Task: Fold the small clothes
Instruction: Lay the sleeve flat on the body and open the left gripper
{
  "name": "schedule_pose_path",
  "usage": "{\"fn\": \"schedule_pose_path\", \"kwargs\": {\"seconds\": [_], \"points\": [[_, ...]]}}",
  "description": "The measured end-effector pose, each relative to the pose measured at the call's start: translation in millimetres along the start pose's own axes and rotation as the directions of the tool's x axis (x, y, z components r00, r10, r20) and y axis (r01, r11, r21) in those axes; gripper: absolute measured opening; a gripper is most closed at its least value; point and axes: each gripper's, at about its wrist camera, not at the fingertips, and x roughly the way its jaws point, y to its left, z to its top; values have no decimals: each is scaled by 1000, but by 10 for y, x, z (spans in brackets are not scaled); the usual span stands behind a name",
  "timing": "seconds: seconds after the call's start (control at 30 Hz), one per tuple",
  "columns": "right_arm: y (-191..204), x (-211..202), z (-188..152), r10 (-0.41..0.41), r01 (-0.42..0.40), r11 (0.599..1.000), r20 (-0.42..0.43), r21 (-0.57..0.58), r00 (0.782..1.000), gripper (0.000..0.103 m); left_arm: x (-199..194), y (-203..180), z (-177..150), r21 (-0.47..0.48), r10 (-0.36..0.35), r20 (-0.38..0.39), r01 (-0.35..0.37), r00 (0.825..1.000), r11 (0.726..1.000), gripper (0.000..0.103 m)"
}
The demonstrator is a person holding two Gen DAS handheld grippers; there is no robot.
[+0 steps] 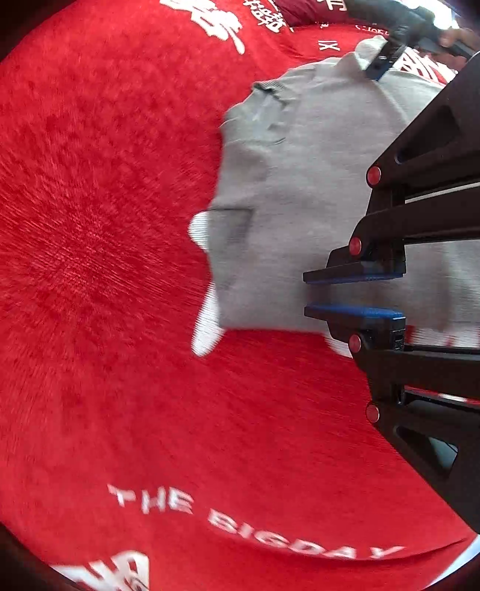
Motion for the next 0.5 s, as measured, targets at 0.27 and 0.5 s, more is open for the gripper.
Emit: {"fn": "schedule_pose_path", "kwargs": {"seconds": [0.27, 0.5], "points": [[-1, 15, -5, -9, 9, 1000, 2, -11, 1000, 59, 223, -62, 135, -40, -100, -44, 98, 994, 994, 11], [50, 36, 32, -27, 27, 1000, -16, -8, 1000, 59, 120, -2, 124, -12, -37, 27, 37, 999, 999, 0]]}}
